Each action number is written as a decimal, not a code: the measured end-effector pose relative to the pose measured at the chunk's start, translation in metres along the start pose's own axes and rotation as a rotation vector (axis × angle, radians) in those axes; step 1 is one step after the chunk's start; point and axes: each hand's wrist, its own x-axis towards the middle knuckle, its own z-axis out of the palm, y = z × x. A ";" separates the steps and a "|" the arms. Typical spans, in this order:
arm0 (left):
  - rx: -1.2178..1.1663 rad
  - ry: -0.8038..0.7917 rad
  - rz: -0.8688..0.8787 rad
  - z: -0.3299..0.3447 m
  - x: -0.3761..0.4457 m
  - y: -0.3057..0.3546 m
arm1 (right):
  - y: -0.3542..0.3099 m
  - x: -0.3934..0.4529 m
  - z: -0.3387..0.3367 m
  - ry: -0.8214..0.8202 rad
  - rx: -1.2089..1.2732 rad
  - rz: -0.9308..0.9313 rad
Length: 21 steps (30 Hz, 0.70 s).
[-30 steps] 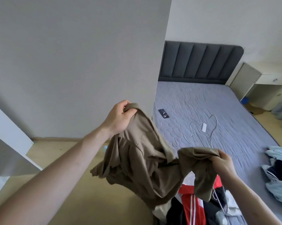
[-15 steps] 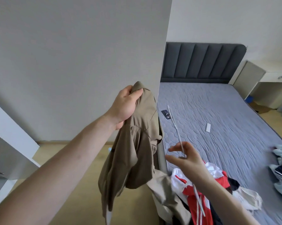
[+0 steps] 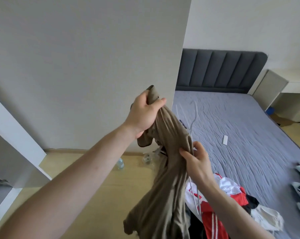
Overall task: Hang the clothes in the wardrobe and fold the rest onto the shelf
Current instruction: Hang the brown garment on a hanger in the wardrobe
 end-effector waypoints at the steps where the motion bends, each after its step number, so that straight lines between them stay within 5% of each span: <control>1: 0.051 0.025 0.011 -0.006 0.002 -0.001 | -0.001 0.001 -0.007 0.009 0.006 -0.008; 10: -0.107 0.054 -0.084 -0.015 0.019 -0.002 | -0.018 0.005 -0.039 -0.094 0.164 0.082; 17: -0.478 -0.357 -0.263 -0.011 0.010 0.004 | -0.030 0.006 -0.046 -0.074 0.228 0.086; 19: -0.419 -0.436 -0.248 -0.010 0.003 -0.005 | -0.031 0.009 -0.049 -0.054 0.256 0.086; 21: -0.232 -0.346 -0.255 -0.007 -0.009 -0.026 | -0.032 0.011 -0.052 -0.025 0.289 0.090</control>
